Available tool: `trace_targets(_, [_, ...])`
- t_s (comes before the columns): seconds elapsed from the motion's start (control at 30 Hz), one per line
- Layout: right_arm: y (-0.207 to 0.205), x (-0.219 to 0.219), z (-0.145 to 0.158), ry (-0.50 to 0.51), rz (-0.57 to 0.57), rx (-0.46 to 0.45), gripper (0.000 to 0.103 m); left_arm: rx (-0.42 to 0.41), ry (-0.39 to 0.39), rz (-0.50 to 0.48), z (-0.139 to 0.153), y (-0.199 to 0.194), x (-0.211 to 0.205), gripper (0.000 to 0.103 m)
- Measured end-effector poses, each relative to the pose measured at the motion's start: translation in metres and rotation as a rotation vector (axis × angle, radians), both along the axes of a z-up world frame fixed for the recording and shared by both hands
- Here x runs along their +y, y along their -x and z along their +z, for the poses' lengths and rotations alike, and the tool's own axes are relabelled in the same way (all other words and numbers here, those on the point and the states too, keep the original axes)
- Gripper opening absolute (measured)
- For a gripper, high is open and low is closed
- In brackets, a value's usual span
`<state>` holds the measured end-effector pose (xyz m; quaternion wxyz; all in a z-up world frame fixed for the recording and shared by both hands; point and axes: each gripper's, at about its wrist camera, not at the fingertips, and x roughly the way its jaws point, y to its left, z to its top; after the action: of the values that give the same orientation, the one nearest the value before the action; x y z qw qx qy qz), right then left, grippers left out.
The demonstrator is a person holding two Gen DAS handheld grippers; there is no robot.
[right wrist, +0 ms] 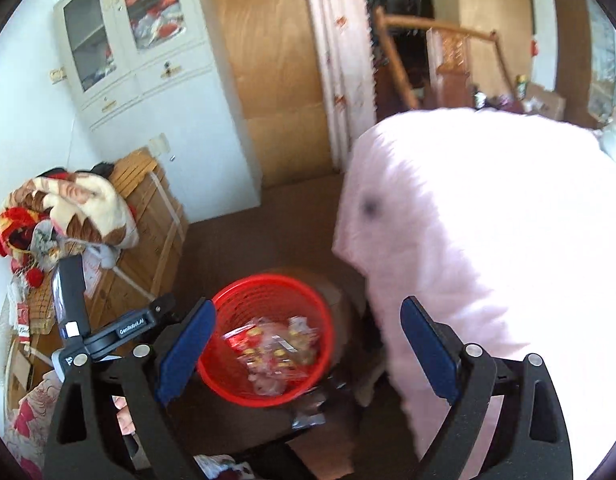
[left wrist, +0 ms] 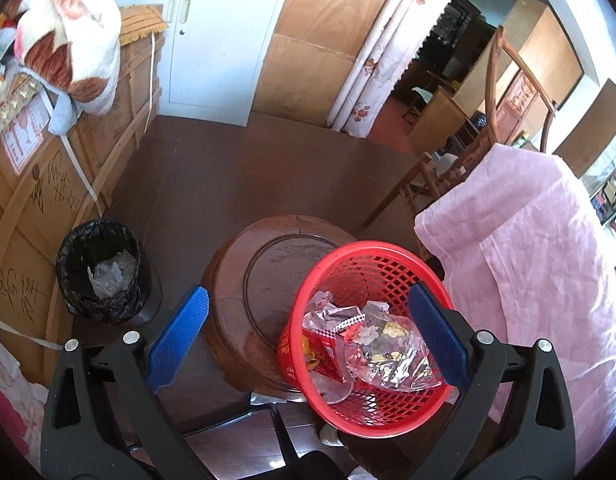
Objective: Collect trash
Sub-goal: 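Move the right tool back to the table and grasp the clear plastic bowl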
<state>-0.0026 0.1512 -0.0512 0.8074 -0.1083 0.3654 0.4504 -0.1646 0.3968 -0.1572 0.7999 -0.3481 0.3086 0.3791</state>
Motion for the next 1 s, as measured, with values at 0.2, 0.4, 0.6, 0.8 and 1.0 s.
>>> trace_targets(0.2, [-0.018,-0.061,0.025,-0.023,-0.106,-0.04,0.092,0.04,-0.041,-0.048,-0.002,-0.016,-0.017,0.096])
trace_targets(0.4, [-0.046,-0.122,0.032,-0.012,-0.22,-0.059,0.092,0.084,-0.092,-0.115,-0.009,-0.031,-0.036,0.096])
trace_targets(0.6, [-0.092,-0.183,0.038,-0.013,-0.376,-0.069,0.092,0.096,-0.08,-0.196,-0.012,-0.047,-0.056,0.096])
trace_targets(0.8, [-0.139,-0.241,0.04,-0.038,-0.546,-0.041,0.093,0.063,-0.135,-0.327,0.028,-0.081,-0.091,0.096])
trace_targets(1.0, [-0.181,-0.275,0.027,-0.07,-0.648,0.02,0.093,0.007,-0.194,-0.509,0.074,-0.128,-0.15,0.096])
